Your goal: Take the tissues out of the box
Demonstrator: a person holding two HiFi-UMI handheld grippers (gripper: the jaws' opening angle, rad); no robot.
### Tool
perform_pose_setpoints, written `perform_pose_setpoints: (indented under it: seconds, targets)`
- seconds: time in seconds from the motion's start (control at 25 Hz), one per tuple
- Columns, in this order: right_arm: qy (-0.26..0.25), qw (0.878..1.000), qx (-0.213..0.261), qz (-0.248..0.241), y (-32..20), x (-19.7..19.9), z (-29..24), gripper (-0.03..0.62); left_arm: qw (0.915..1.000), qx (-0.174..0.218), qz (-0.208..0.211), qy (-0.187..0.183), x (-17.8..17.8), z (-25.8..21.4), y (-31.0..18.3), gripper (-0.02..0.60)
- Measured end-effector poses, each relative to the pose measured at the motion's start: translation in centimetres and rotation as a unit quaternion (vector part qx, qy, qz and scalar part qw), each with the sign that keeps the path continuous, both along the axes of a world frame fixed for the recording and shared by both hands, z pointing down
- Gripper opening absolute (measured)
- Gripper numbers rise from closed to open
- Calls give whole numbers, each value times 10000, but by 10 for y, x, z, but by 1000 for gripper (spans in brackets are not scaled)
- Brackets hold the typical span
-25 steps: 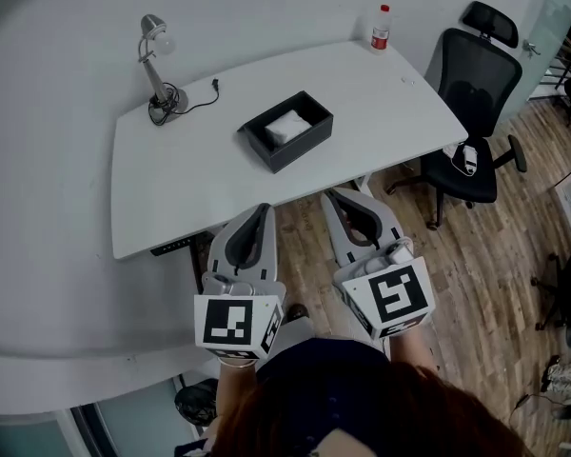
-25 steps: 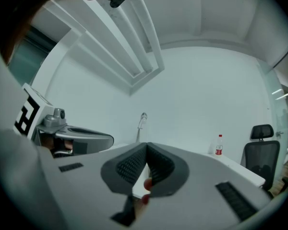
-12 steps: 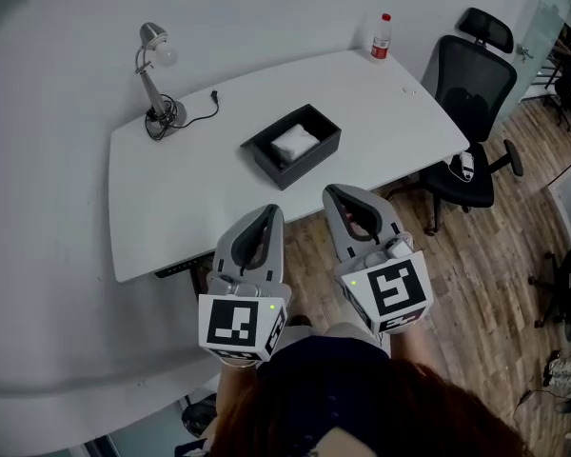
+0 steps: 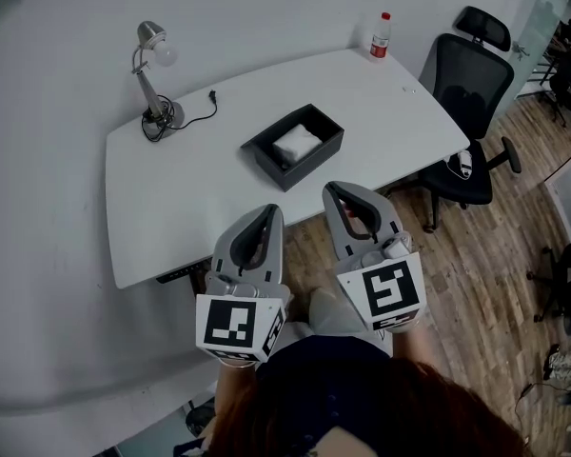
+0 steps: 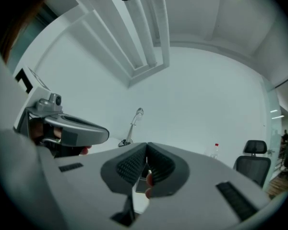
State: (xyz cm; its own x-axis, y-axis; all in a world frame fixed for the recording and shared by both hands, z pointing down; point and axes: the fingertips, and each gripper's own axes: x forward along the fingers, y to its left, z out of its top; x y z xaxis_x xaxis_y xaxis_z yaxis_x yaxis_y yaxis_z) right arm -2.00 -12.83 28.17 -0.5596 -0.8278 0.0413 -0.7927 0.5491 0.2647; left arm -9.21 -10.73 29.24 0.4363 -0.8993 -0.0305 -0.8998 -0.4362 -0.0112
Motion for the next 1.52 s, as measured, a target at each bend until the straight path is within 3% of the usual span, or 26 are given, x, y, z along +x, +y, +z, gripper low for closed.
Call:
perform_pose_setpoints:
  seconds: [0.64,0.96,1.12,1.32,1.52]
  targets:
    - [132,9998,25,116,-38,-4,9,18,10000,-75,21,-29,-10,7,-30,25]
    - [158,9997,-208,-10,-68,-13,19,21,9999,-89,50,-94,-17,7,-62,25]
    - [310,9991,-288,-21,-83,-19,23,81,9999,-85,82,-98,-20,5,-77,25]
    - [313,9988,-364,-21,-102,-23,31,92,9998,-133,99,-72,-27,7,-98,25]
    - [628,9968,-487,-66,-120,-29,43,129,9997,-177,165,-69,-28,9,-117,25]
